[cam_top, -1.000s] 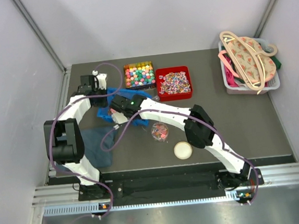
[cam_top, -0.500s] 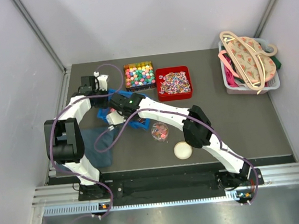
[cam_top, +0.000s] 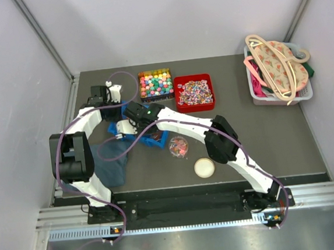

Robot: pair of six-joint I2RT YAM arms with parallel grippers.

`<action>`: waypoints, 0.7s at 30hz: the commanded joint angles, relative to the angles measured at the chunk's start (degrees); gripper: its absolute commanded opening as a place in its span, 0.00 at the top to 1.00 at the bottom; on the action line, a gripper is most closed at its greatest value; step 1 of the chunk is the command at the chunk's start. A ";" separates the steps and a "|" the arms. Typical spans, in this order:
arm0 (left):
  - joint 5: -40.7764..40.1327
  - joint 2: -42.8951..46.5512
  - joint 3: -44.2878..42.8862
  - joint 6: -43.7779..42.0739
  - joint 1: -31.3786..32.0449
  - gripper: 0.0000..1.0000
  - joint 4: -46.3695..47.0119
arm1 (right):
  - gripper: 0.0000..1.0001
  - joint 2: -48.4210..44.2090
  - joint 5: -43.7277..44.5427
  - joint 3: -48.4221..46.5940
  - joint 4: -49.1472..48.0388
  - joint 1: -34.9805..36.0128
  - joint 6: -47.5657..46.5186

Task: Pack the candies
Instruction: Scoop the fake candies from the storage box.

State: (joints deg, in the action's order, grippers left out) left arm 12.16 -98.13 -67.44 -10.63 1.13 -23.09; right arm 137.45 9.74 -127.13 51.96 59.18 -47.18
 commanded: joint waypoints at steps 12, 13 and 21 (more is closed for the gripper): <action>1.46 -0.22 -0.59 2.72 0.63 1.00 3.40 | 1.00 -3.77 -13.60 10.76 -15.22 0.24 15.00; 1.37 -0.14 -0.67 2.72 0.63 1.00 3.23 | 1.00 -3.77 -14.13 10.59 -15.40 0.06 15.53; 1.20 -0.13 -0.50 2.55 0.54 1.00 3.40 | 1.00 -4.46 -17.19 9.62 -16.46 -1.78 20.98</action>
State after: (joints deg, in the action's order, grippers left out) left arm 11.18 -98.13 -67.44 -10.41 1.04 -23.79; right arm 134.30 1.85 -117.62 38.13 57.65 -30.72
